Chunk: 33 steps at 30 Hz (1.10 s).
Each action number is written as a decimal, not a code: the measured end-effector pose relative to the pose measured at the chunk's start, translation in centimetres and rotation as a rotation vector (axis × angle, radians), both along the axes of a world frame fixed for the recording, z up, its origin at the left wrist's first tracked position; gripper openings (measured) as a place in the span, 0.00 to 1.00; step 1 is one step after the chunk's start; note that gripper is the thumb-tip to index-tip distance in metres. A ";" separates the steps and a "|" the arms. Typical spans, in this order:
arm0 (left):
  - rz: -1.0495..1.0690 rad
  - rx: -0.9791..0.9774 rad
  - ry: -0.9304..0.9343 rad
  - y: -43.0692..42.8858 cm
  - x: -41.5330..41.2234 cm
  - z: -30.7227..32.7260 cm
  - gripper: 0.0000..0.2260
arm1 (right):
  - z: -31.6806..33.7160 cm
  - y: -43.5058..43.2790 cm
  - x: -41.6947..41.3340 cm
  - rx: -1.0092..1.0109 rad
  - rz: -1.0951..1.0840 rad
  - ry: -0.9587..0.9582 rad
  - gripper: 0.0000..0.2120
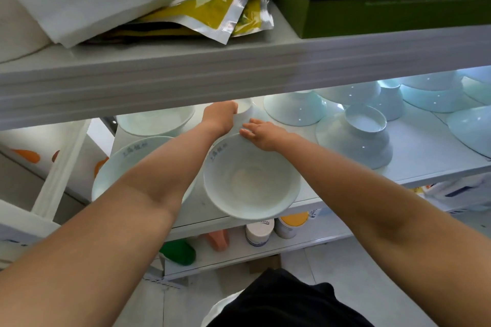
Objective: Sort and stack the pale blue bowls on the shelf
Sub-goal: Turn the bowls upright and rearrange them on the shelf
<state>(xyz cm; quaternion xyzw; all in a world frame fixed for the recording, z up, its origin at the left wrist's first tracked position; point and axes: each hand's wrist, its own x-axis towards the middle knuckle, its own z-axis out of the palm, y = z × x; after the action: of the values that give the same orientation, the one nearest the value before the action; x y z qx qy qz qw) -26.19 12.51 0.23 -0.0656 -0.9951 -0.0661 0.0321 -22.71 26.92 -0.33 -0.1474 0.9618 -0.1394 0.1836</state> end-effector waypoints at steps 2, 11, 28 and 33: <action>0.008 -0.017 0.018 0.3 0.1 0.0 0.10 | 0.1 0.1 0.1 -0.010 0.013 0.002 0.25; 0.043 0.062 0.007 0.8 0.4 0.3 0.06 | -0.3 1.2 0.0 -0.070 -0.035 -0.083 0.27; 0.519 1.018 -0.214 2.5 -0.2 3.4 0.10 | 1.9 1.5 0.0 -0.787 -0.528 -0.228 0.07; 0.568 1.411 -0.195 3.3 0.2 4.2 0.11 | 3.2 1.4 -1.7 -0.960 -0.679 -0.098 0.16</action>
<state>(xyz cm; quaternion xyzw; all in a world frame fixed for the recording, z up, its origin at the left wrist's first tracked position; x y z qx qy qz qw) -25.98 15.81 4.45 0.2348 -0.6943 -0.6803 -0.0056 -24.38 28.27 2.92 0.1089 0.7748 -0.6169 0.0859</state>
